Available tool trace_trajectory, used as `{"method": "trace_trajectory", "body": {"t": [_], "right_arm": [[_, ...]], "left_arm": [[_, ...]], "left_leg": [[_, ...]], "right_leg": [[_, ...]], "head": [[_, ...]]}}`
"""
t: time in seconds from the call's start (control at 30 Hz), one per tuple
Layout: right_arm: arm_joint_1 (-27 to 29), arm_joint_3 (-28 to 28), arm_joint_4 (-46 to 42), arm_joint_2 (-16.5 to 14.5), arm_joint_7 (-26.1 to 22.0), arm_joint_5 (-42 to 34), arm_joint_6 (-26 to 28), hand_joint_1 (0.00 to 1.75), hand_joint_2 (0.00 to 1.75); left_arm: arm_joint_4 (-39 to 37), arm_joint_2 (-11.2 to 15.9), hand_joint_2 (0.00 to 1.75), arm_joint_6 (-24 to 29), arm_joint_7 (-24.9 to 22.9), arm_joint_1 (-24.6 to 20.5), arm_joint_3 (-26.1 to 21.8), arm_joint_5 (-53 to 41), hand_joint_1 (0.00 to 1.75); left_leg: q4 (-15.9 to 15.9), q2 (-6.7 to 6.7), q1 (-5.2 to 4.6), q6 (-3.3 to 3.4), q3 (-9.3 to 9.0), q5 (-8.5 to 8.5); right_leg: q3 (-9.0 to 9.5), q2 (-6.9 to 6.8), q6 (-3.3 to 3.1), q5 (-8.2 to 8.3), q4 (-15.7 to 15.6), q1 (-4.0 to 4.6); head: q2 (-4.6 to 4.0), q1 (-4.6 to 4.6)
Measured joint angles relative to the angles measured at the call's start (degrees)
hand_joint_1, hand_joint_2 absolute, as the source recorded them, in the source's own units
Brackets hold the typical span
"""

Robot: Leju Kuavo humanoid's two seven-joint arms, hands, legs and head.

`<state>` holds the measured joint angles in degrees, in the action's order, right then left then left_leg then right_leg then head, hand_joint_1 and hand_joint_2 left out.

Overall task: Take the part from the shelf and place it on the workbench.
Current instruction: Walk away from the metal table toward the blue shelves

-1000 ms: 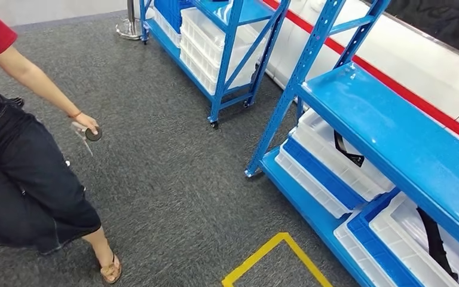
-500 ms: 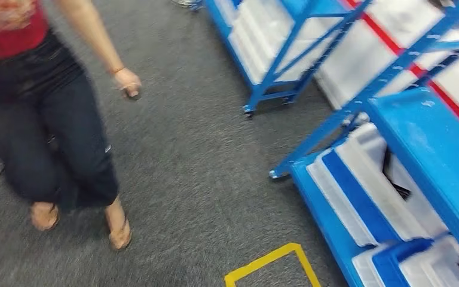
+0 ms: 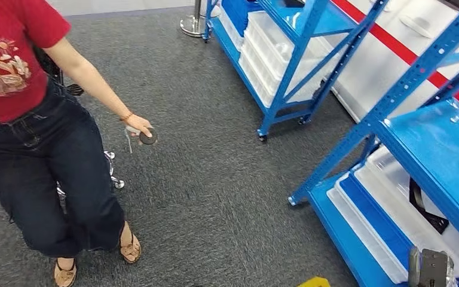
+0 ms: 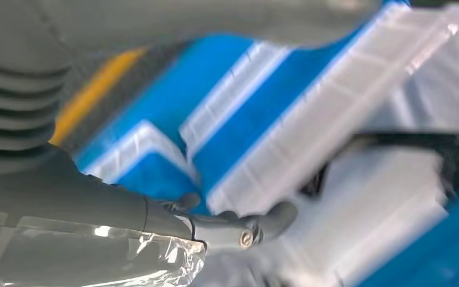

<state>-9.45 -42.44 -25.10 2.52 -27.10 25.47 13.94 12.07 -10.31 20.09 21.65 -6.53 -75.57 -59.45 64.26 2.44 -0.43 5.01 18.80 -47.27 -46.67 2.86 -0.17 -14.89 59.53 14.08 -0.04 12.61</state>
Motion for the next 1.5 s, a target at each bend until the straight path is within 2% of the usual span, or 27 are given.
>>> {"method": "trace_trajectory", "body": {"t": [0.1,0.17,0.27,0.3,0.37,0.43,0.5,0.53,0.6,0.63,0.67,0.7,0.77,0.8,0.83,0.87,0.93,1.0,1.03,1.13,1.17,1.2,1.27,1.3,1.37,1.47,1.5], "right_arm": [[-0.9,1.4,-0.8,-1.6,2.2,-1.1,0.3,0.00,0.00],[-1.2,1.9,-1.3,-2.8,2.6,-2.5,1.4,0.00,0.00],[-2.4,3.3,-2.6,-4.0,5.1,-3.7,3.3,0.00,0.00],[-2.9,4.0,-2.8,-4.2,6.0,-4.6,3.6,0.00,0.44],[-3.7,5.1,-2.7,-4.5,6.9,-7.6,4.0,0.00,0.44],[-3.4,5.5,-1.4,-3.9,8.8,-10.6,5.8,0.00,0.44],[-1.6,5.5,1.1,-2.8,12.8,-11.4,10.4,0.00,1.31],[-0.3,5.6,2.7,-2.4,15.3,-10.5,12.7,0.00,1.75],[2.7,6.2,5.8,-2.3,20.8,-7.5,15.0,0.00,1.75],[4.2,6.8,7.1,-2.7,23.3,-6.2,15.2,0.00,1.75],[5.5,7.5,8.4,-3.4,25.5,-5.3,15.1,0.00,1.75],[6.4,8.1,9.4,-4.2,27.1,-4.8,15.1,0.00,1.75],[7.2,8.9,10.8,-5.9,29.3,-4.4,15.3,0.00,1.75],[7.3,9.3,11.2,-6.5,30.1,-4.1,15.4,0.00,1.75],[7.3,9.7,11.5,-7.0,30.9,-3.7,15.4,0.00,1.75],[7.4,10.1,11.8,-7.3,31.6,-3.3,15.5,0.00,1.75],[7.7,10.6,12.1,-7.5,32.6,-3.0,15.5,0.00,1.75],[7.9,10.8,12.4,-7.5,33.0,-2.9,15.4,0.00,1.75],[7.8,10.9,12.4,-7.5,33.1,-2.9,15.4,0.00,1.75],[7.8,11.1,12.6,-7.6,33.2,-2.9,15.3,0.00,1.75],[8.0,11.1,12.6,-7.6,33.2,-2.9,15.3,0.00,1.31],[8.2,11.1,12.7,-7.6,33.2,-2.8,15.2,0.00,0.87],[8.4,11.1,12.8,-7.6,33.6,-2.6,15.3,0.00,0.00],[8.4,11.2,12.9,-7.6,34.0,-2.5,15.3,0.00,0.00],[8.3,11.1,12.9,-7.5,35.1,-2.3,15.2,0.00,0.00],[8.4,11.2,13.0,-7.5,37.1,-2.0,15.0,0.00,0.00],[8.5,11.2,13.0,-7.5,37.7,-2.0,15.0,0.00,0.00]], "left_arm": [[1.0,1.4,0.00,0.0,0.8,0.0,0.0,0.5,0.00],[1.6,2.2,0.00,0.0,3.7,0.1,0.0,1.5,0.00],[2.9,3.0,0.00,-1.3,8.1,-0.5,-0.1,4.0,0.00],[3.3,3.2,0.00,-2.0,8.8,-0.8,-0.1,4.7,0.00],[3.9,3.7,0.00,-2.9,8.8,-1.6,0.0,5.7,0.00],[4.0,4.1,0.00,-2.0,5.5,-2.1,0.0,6.1,0.00],[3.6,4.8,0.00,-0.9,0.0,-1.7,0.1,5.3,0.00],[3.5,5.3,0.00,-0.7,-2.9,-1.1,0.2,4.3,0.00],[3.2,6.0,0.00,-1.2,-8.3,0.7,0.8,1.8,0.00],[3.0,6.2,0.00,-1.7,-10.1,1.5,1.2,0.6,0.00],[2.8,6.4,0.00,-2.4,-11.3,2.1,1.7,-0.5,0.00],[2.7,6.5,0.00,-3.2,-11.7,2.4,2.2,-1.2,0.00],[2.4,6.6,0.00,-4.4,-11.8,2.6,3.3,-2.0,0.00],[2.3,6.5,0.00,-4.8,-11.7,2.6,3.7,-2.1,0.00],[2.2,6.4,0.00,-5.1,-11.6,2.5,4.1,-2.3,0.00],[2.1,6.2,0.00,-5.4,-11.4,2.4,4.4,-2.5,0.00],[1.9,5.6,0.00,-6.0,-11.1,2.1,5.0,-2.8,0.00],[1.7,5.0,0.00,-6.4,-10.8,1.8,5.5,-3.0,0.00],[1.6,4.8,0.00,-6.4,-10.7,1.8,5.7,-3.0,0.00],[1.5,4.7,0.00,-6.5,-10.6,1.9,6.1,-3.1,0.00],[1.4,4.7,0.00,-6.6,-10.5,2.0,6.1,-3.1,0.00],[1.4,4.7,0.00,-6.7,-10.4,2.0,6.1,-3.0,0.00],[1.4,4.6,0.00,-6.9,-10.4,2.1,6.1,-2.9,0.00],[1.4,4.6,0.00,-7.0,-10.5,2.1,6.1,-2.9,0.00],[1.3,4.3,0.00,-6.8,-11.0,2.0,6.1,-2.9,0.00],[1.2,3.7,0.00,-6.4,-12.0,2.0,6.2,-3.2,0.00],[1.2,3.5,0.00,-6.4,-12.2,2.0,6.2,-3.4,0.00]], "left_leg": [[6.0,-1.00,-1.18,-0.61,4.51,-0.27],[6.0,-2.04,-1.58,-0.87,5.86,1.78],[0.0,-2.97,-2.42,-1.43,3.17,7.07],[-1.6,-3.02,-2.81,-1.73,2.54,8.00],[-3.9,-2.90,-3.42,-2.19,2.42,8.33],[-5.8,-2.62,-3.29,-1.61,2.53,8.86],[-6.8,-2.19,-2.65,-0.21,3.05,10.24],[-7.0,-1.96,-2.42,0.23,3.37,10.80],[-7.2,-1.25,-1.65,0.15,4.01,11.43],[-7.2,-0.81,-1.17,-0.14,4.29,11.59],[-7.1,-0.33,-0.63,-0.51,4.55,11.73],[-7.1,0.09,-0.11,-0.93,4.79,11.82],[-7.2,0.95,0.74,-1.97,4.84,11.84],[-7.3,1.33,1.01,-2.60,4.72,11.77],[-7.5,1.61,1.24,-3.29,4.42,11.68],[-7.7,1.80,1.48,-3.98,4.01,11.55],[-8.5,1.87,2.03,-5.28,2.98,11.30],[-7.6,0.53,2.42,-5.80,2.59,10.04],[-5.4,-0.47,2.42,-5.72,3.41,8.54],[5.5,-2.34,2.08,-5.13,9.58,3.35],[7.3,-2.48,2.00,-5.04,11.03,3.14],[7.1,-2.55,1.94,-4.92,11.38,4.19],[1.3,-2.75,1.91,-4.56,9.05,8.27],[-2.0,-2.97,1.84,-4.40,7.68,10.11],[-5.4,-3.17,1.59,-4.05,6.39,11.90],[-5.7,-2.51,1.36,-3.22,6.86,13.34],[-5.8,-2.24,1.48,-2.92,7.06,13.93]], "right_leg": [[1.97,-0.30,-3.42,-1.35,-0.6,-1.65],[2.56,-0.04,-4.64,-1.83,-0.5,-2.74],[2.96,0.66,-5.33,-1.38,-0.5,-4.19],[2.89,0.88,-5.47,-0.85,-0.6,-4.64],[2.47,1.29,-5.57,0.64,-1.2,-5.23],[2.02,1.52,-5.45,1.97,-2.4,-5.06],[0.33,0.90,-4.36,0.24,-0.9,-5.63],[-1.49,0.25,-3.47,-1.83,2.0,-6.64],[-5.51,-0.81,-1.41,-5.61,10.4,-9.24],[-6.46,-1.30,-0.25,-6.60,13.5,-10.62],[-5.95,-1.78,1.06,-6.91,14.4,-12.06],[-4.01,-2.26,2.38,-6.65,13.0,-13.39],[2.59,-3.39,5.02,-6.08,5.4,-15.61],[5.28,-3.72,5.80,-6.13,2.3,-16.01],[7.14,-3.88,5.95,-6.50,0.4,-16.00],[7.79,-3.79,5.56,-7.13,0.0,-15.55],[8.69,-3.55,3.74,-7.59,-0.3,-14.36],[9.78,-3.31,1.96,-7.57,-1.5,-14.20],[10.23,-3.15,1.01,-7.35,-2.2,-14.33],[10.01,-2.44,-0.91,-6.92,-2.6,-13.60],[9.76,-2.15,-1.15,-6.75,-2.5,-13.31],[9.53,-1.89,-1.26,-6.50,-2.5,-13.04],[9.04,-1.42,-1.12,-5.91,-2.2,-12.69],[8.66,-1.22,-0.96,-5.71,-1.8,-12.35],[7.94,-0.98,-0.65,-5.59,-1.1,-12.01],[7.35,-0.96,-0.06,-5.42,-0.9,-12.18],[6.96,-1.10,0.07,-6.14,0.0,-12.34]], "head": [[0.00,-0.48],[0.00,-1.02],[0.00,-1.42],[0.00,-1.64],[0.00,-2.17],[0.01,-2.85],[0.02,-3.48],[0.02,-3.77],[0.02,-3.78],[0.02,-3.79],[0.02,-3.80],[0.02,-3.82],[0.03,-3.81],[0.03,-3.87],[0.03,-4.10],[0.03,-4.36],[0.04,-4.86],[0.04,-5.24],[0.03,-5.52],[0.03,-6.31],[0.03,-6.43],[0.03,-6.50],[0.03,-6.66],[0.03,-6.74],[0.04,-6.69],[0.03,-6.92],[0.03,-7.01]]}}
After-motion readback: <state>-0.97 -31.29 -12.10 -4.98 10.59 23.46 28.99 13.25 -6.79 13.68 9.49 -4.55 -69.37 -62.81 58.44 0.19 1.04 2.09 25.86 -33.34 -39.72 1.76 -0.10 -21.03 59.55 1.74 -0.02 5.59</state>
